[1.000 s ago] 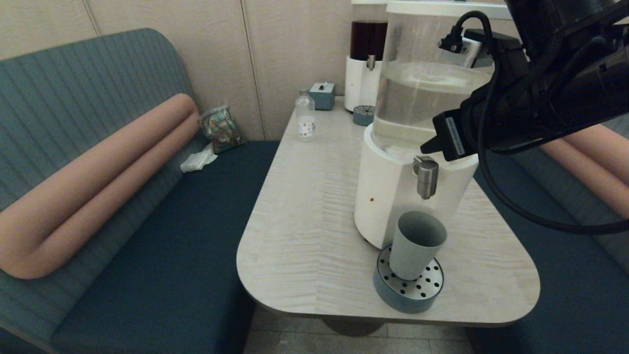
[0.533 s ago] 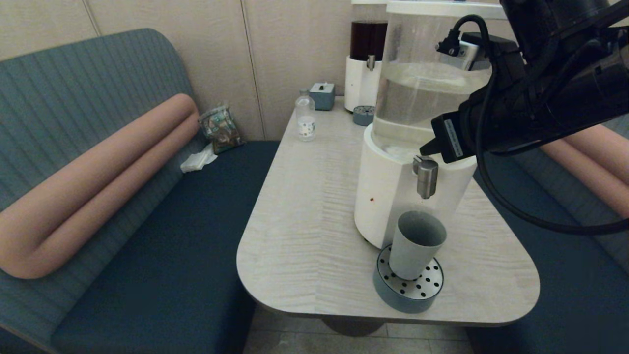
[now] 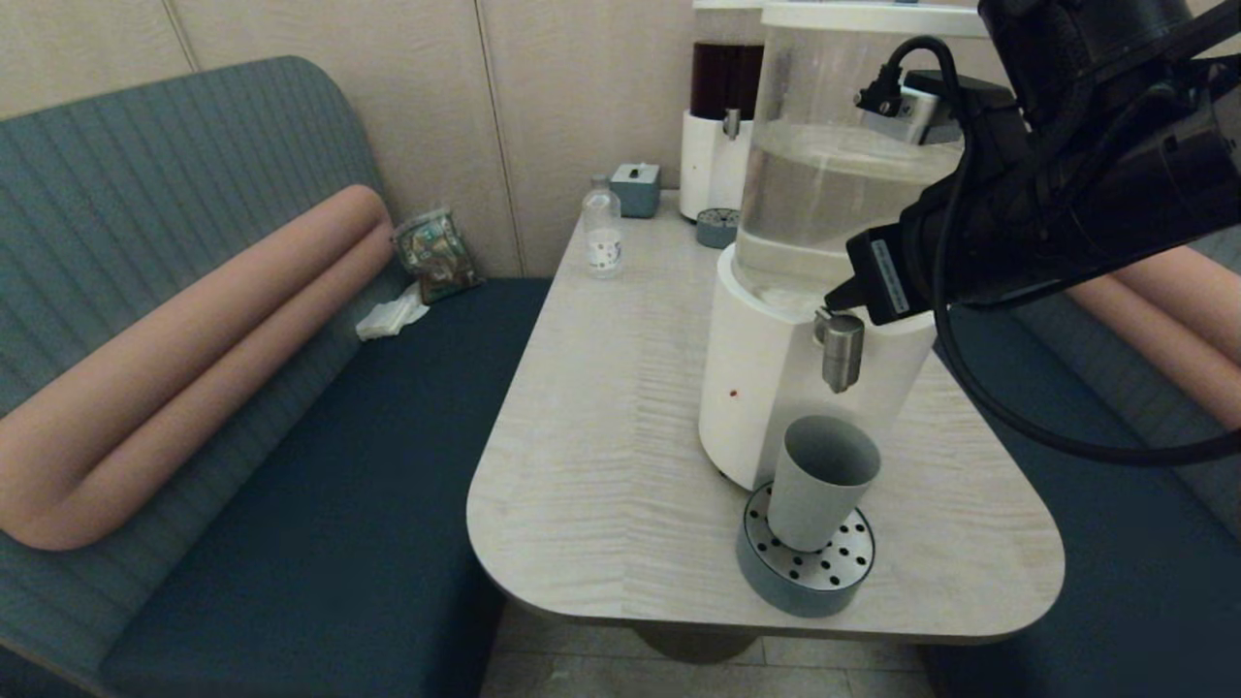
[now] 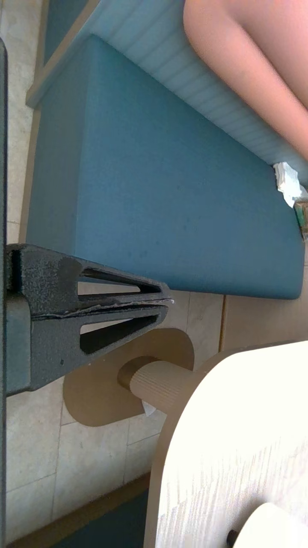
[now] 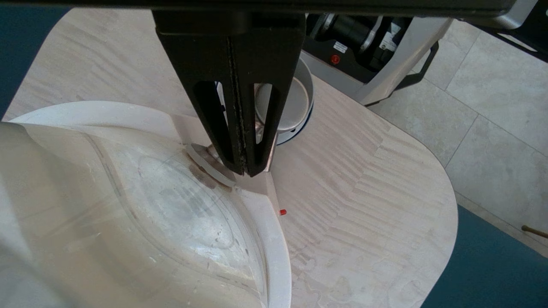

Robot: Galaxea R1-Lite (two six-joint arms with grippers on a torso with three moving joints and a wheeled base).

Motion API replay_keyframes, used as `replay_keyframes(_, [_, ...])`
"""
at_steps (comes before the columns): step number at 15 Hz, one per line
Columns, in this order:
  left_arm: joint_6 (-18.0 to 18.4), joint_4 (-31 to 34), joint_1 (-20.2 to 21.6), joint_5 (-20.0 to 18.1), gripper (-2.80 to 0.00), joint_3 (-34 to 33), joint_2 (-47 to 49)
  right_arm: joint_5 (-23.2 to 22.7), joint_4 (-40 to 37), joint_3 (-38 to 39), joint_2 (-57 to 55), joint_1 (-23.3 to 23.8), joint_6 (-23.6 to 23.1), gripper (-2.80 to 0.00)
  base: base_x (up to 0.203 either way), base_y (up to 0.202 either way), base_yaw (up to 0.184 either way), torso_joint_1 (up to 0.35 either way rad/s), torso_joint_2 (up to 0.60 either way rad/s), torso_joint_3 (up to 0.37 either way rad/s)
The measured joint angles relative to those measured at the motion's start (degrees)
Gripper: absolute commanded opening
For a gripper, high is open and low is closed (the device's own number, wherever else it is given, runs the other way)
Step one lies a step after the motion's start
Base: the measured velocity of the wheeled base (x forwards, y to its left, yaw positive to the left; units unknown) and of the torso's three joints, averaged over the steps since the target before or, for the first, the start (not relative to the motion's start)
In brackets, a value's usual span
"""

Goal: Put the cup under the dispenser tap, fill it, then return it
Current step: Turn on the faucet

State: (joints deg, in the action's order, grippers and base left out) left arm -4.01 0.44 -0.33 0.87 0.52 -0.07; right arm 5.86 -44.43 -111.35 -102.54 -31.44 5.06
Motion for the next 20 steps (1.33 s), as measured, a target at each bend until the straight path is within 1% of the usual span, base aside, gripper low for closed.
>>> replay_keyframes(11, [0.0, 0.0, 0.0, 0.0, -2.8, 0.0, 0.0, -0.2, -0.5, 0.9, 1.7, 1.8, 0.0, -2.8, 0.0, 0.0, 0.0, 0.0, 0.0, 0.0])
replay_keyframes(20, [0.0, 0.0, 0.0, 0.0, -2.8, 0.0, 0.0, -0.5, 0.0, 0.7, 0.0, 1.8, 0.0, -2.8, 0.0, 0.0, 0.0, 0.0, 0.0, 0.0])
